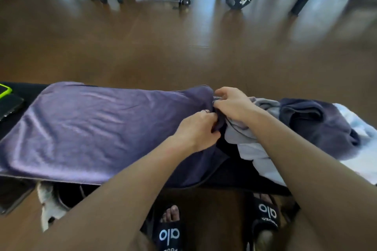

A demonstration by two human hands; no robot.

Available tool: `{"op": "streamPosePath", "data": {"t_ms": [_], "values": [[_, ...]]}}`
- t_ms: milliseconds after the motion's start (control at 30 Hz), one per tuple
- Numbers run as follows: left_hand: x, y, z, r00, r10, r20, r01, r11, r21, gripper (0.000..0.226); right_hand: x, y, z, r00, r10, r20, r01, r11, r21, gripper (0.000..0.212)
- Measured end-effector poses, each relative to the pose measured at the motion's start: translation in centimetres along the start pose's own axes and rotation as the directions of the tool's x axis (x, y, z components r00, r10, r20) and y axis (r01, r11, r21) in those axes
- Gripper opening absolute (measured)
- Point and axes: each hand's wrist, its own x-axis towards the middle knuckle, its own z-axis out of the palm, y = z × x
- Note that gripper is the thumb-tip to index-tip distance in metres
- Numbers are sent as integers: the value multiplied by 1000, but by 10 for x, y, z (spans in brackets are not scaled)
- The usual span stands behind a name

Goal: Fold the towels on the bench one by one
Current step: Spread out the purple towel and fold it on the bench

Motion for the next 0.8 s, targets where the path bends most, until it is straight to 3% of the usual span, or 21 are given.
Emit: {"op": "streamPosePath", "data": {"t_ms": [133,233,333,433,467,533,600,667,800], "values": [[-4,-8,-20,985,-143,96,166,938,-305,11,8,-1,5,1000,-20,-25,21,997,68,29],[-12,-20,-32,979,-197,51,204,927,-314,20,12,-3,2,995,-10,-102,39,957,288,21],[-18,-23,-38,975,-224,-1,211,919,-333,24,12,-10,0,998,44,-54,-10,860,511,26],[-22,-19,-37,989,-147,25,147,937,-317,39,11,-15,4,998,54,-39,-23,827,562,23],[-23,-17,-35,993,-110,30,114,952,-285,42,11,-14,6,997,30,-77,11,873,488,22],[-25,-15,-29,998,-47,40,54,979,-194,40,7,-8,9,991,-77,-113,89,990,105,25],[-25,-15,-25,998,-8,60,15,994,-105,36,2,2,12,985,-159,-71,140,965,-221,35],[-24,-15,-22,996,20,87,-15,999,-48,32,-1,13,12,981,-182,-62,150,928,-342,37],[-22,-11,-20,992,15,122,-17,1000,16,22,-5,29,5,977,-186,-102,125,895,-428,28]]}}
